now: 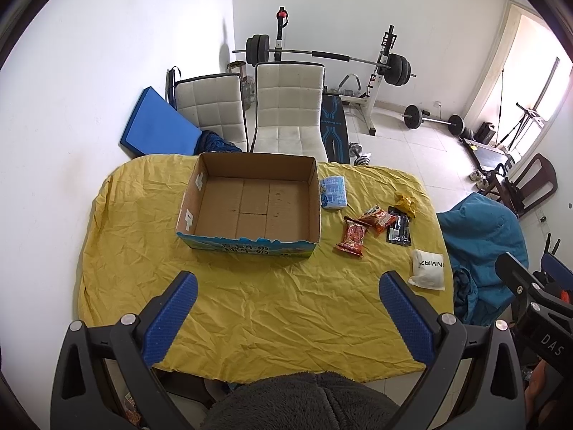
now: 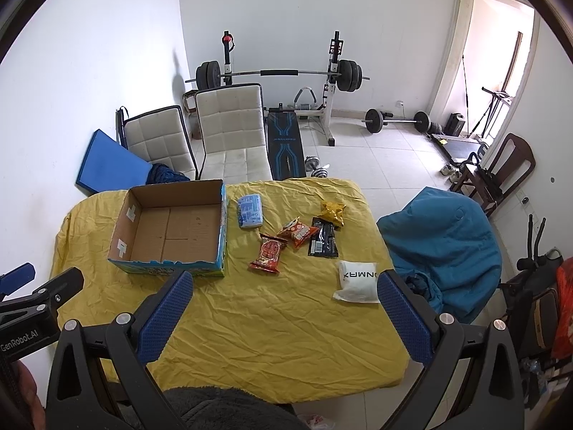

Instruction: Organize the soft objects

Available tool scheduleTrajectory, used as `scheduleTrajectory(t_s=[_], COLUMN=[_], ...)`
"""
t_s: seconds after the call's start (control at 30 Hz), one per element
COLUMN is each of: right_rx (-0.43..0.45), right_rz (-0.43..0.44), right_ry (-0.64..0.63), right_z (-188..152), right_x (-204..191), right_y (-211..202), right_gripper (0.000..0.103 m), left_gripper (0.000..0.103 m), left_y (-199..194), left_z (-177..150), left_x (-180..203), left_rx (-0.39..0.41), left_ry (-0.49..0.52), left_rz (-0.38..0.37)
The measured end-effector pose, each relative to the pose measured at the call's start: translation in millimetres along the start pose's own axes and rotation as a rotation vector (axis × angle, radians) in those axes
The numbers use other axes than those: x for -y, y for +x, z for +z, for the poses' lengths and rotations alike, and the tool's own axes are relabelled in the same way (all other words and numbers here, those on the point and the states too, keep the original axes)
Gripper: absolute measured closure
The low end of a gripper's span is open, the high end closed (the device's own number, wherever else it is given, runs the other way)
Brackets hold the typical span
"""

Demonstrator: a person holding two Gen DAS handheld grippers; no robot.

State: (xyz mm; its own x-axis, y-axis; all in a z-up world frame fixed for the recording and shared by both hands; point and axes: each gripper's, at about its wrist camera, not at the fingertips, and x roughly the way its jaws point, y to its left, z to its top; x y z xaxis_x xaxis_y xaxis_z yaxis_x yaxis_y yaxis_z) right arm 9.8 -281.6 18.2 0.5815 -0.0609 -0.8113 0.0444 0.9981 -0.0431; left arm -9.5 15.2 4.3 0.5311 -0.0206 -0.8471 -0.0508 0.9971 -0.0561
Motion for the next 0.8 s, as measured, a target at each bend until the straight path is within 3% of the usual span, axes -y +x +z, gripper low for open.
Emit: scheduleTrajectory(t_s=[0.23,0.47,0.6,0.8], right_rx=[-0.034,-0.123,-0.197,-0.377], right_rz=[-0.011,-0.112,-0.153,-0.166], right_ry=[0.043,0.143,0.176,0.186], right_z=[-0.6,3.3,2.9,-13.9], right_x=[22.9,87.6,127.5,182.3], right_y=[19.9,76.3,125.1,238.6], right_gripper=[0.0,0.0,0.0,0.0], left_gripper=[0.0,0.0,0.0,0.0], left_y=[10.9,64.0,111.1,194.2], left_z=[1.2,18.3,29.6,42.6], left_x=[9.7,34.7,62.9,103.5], left_rx=[-0.015,-0.065,-0.122,-0.226], left_ry=[0.008,0.027,0.077,0.13], left_rz=[0.0,-0.026,-0.02,-0.042])
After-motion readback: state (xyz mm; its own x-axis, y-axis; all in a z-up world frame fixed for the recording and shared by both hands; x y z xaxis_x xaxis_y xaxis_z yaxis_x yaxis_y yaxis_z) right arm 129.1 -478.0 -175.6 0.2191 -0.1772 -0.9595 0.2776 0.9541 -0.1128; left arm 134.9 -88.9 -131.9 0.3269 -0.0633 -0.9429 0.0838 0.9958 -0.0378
